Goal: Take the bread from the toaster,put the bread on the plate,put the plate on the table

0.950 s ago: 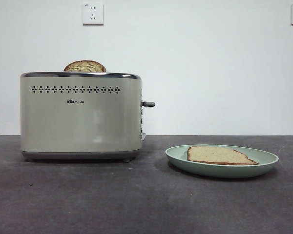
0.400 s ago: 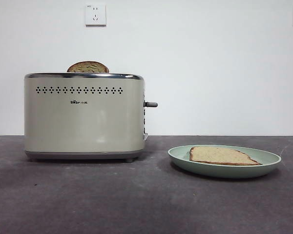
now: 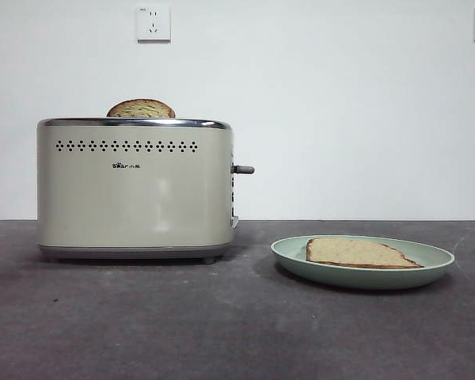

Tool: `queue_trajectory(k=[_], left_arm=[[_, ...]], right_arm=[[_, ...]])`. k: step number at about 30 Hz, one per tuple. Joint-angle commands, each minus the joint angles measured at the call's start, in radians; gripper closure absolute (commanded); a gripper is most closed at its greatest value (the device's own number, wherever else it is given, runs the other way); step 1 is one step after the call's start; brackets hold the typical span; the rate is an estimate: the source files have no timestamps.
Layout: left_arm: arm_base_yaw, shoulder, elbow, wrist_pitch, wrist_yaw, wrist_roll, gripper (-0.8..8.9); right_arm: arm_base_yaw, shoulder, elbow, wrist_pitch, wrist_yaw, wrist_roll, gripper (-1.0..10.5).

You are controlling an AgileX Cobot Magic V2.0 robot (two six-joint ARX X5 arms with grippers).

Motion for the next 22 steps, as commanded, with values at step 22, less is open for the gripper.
queue_trajectory(k=[22], left_arm=[[0.262,-0.807,-1.279,0.418,-0.007,-0.116,8.17]], right_arm=[[0.001,-0.002,0.001,0.003,0.002,-0.007,9.6]])
